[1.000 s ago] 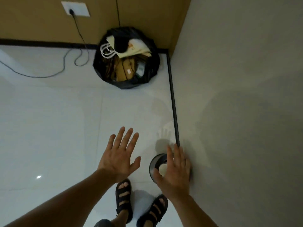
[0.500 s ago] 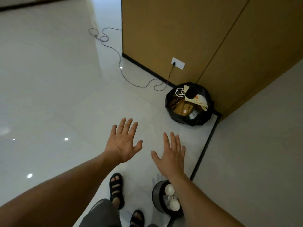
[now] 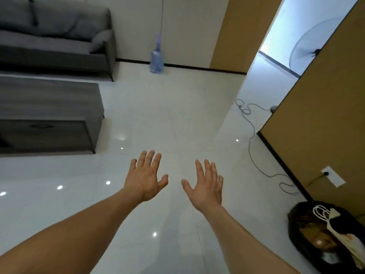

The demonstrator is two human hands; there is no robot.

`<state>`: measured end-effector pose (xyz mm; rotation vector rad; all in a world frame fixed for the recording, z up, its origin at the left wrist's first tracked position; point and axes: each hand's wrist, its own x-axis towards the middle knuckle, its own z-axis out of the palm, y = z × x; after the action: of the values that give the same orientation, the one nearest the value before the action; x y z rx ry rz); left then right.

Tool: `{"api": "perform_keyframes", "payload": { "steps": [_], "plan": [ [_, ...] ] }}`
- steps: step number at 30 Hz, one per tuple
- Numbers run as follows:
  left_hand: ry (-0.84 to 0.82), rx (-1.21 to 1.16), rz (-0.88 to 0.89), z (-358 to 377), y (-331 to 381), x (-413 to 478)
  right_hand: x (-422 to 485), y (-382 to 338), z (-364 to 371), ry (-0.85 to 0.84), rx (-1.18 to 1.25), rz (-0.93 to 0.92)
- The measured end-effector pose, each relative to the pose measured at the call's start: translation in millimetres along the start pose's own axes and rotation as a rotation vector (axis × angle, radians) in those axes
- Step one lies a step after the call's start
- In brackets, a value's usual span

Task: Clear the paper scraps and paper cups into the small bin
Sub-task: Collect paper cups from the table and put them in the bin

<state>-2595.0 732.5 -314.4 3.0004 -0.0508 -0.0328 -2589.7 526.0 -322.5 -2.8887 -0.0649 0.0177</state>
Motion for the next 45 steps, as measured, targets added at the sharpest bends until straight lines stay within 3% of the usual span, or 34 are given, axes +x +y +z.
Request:
{"api": "perform_keyframes", "payload": {
  "steps": [10, 28, 37, 45],
  "plan": [
    [0.126, 0.008, -0.406, -55.1, -274.1, -51.2, 39.6, -284.5, 62.9, -0.094, 0.032, -0.353],
    [0.197, 0.076, -0.936, -119.4, -552.2, -29.4, 186.2, -630.4, 132.6, -0.232, 0.089, -0.899],
    [0.187, 0.032, -1.018, -125.6, -655.5, 8.8, 241.9, -751.2, 167.1, -0.306, 0.022, -0.997],
    [0.256, -0.001, -0.994, -139.0, -813.9, 34.8, 283.9, -888.8, 202.9, -0.317, -0.005, -0.956]
  ]
}}
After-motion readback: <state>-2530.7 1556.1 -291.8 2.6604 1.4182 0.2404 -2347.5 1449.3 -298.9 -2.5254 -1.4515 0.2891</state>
